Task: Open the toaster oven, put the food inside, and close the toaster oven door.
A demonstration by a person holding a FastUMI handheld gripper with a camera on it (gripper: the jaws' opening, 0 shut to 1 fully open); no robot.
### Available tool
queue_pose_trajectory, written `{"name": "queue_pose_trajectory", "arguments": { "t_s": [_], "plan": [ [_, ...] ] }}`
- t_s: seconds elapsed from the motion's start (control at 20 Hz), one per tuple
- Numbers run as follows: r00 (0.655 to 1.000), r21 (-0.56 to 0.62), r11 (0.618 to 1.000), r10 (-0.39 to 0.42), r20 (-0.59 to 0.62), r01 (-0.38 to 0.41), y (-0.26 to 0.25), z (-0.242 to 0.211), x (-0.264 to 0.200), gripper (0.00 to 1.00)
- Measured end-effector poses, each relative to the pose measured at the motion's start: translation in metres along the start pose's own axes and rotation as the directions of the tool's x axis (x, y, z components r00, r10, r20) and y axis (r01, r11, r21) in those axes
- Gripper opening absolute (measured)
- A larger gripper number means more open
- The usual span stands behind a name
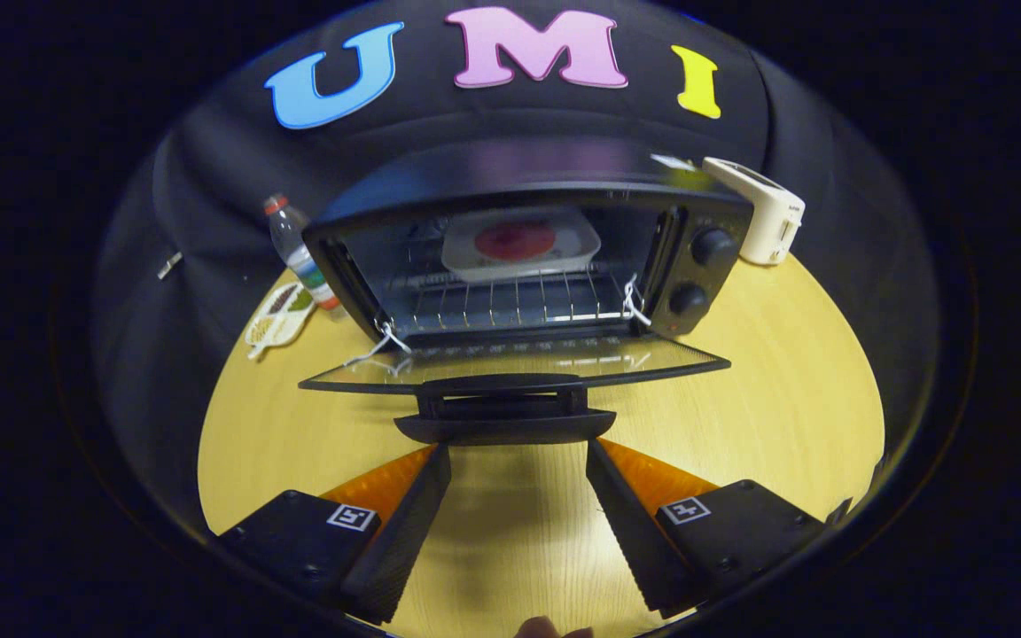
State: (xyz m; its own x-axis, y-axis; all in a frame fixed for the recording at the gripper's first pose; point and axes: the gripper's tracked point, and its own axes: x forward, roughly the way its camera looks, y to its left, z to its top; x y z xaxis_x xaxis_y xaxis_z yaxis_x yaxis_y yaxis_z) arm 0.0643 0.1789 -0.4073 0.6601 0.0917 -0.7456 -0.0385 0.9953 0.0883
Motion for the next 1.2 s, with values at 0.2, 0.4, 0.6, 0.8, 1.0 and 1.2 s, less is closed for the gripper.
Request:
{"name": "queue_pose_trajectory", "arguments": {
  "t_s": [0.2, 0.4, 0.6, 0.8, 1.0, 1.2],
  "plan": [
    [0.995, 0.021, 0.999, 0.029, 0.099, -0.031, 0.011, 0.065, -0.001, 1.0],
    [0.976, 0.017, 0.998, 0.059, 0.21, -0.064, 0.02, 0.115, -0.015, 1.0],
    [0.947, -0.014, 0.997, 0.08, 0.312, -0.079, 0.018, 0.147, -0.04, 1.0],
    [0.891, -0.073, 0.994, 0.101, 0.444, -0.076, 0.01, 0.19, -0.092, 1.0],
    [0.808, -0.09, 0.992, 0.127, 0.576, -0.092, -0.005, 0.243, -0.154, 0.99],
    [0.762, -0.07, 0.992, 0.127, 0.635, -0.107, -0.022, 0.275, -0.196, 0.99]
  ]
}}
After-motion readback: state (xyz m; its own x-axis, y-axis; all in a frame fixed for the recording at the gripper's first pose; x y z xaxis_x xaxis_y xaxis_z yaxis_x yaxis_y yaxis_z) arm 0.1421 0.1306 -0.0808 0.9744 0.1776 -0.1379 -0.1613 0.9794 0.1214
